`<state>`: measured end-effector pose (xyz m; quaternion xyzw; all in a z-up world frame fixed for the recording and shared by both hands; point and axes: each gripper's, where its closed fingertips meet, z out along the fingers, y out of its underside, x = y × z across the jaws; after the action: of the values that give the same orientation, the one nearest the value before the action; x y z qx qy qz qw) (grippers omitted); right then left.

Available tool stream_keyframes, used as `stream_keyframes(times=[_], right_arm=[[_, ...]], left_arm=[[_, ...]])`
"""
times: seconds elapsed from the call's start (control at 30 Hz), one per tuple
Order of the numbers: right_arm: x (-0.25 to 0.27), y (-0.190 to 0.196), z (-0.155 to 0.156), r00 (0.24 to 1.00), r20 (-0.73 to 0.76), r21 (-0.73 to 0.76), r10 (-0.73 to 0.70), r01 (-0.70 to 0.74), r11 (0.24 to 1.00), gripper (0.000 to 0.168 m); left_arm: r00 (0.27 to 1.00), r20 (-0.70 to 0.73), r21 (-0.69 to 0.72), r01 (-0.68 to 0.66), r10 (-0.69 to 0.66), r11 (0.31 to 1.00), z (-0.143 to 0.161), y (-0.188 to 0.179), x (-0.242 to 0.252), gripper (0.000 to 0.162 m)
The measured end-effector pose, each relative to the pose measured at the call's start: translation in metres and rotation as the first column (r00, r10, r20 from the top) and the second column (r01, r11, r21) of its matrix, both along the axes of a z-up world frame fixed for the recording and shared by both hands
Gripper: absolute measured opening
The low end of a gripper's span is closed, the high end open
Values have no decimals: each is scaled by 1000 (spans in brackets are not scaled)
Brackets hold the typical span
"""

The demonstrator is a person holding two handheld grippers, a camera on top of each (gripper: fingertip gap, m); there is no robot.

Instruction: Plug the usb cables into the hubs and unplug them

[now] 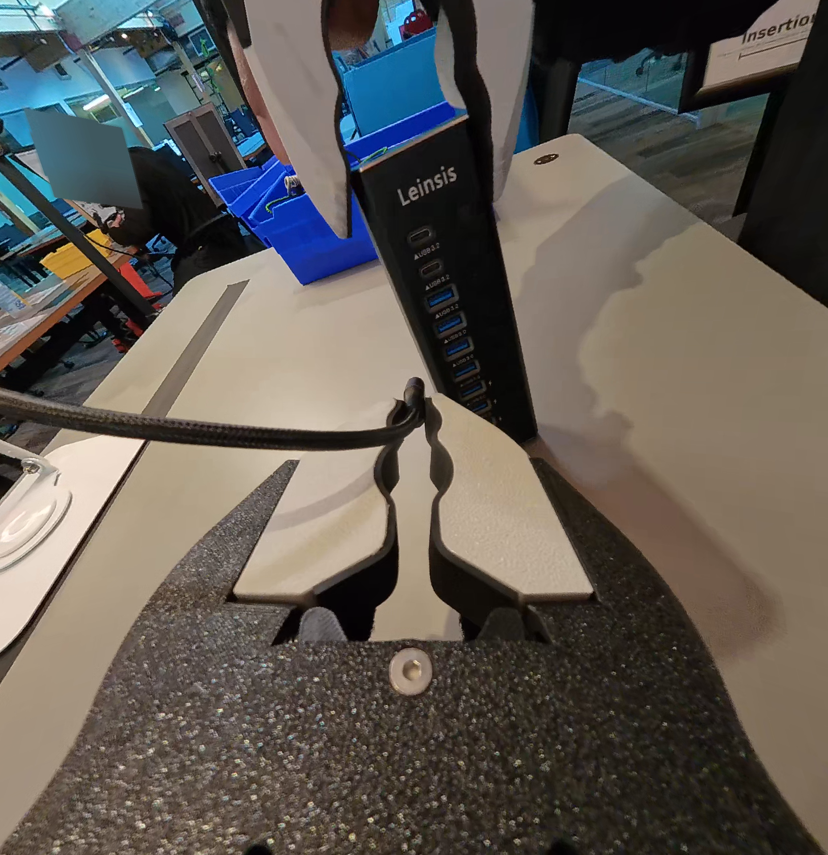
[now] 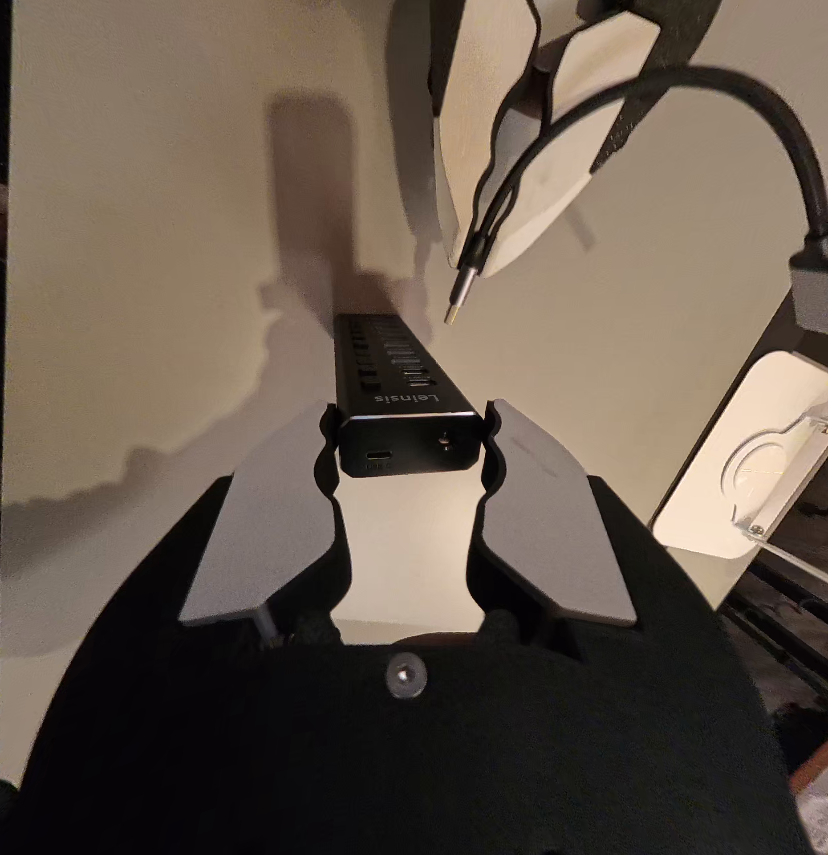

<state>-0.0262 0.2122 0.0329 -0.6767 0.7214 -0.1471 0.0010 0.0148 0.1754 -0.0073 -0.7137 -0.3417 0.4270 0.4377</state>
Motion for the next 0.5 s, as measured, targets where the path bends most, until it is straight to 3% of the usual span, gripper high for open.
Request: stream_keyframes(times=[0.2,0.5], right_arm=[[15,-2,-1,996,-91,18,5,-3,1000,60],[21,-1,-2,997,-76,25,-9,11,1000,60]], left_arm=[[1000,-13,21,-4,4,1000,3,-6,7,8],[1000,-21,12,-1,1,1000,7,-6,9,8]])
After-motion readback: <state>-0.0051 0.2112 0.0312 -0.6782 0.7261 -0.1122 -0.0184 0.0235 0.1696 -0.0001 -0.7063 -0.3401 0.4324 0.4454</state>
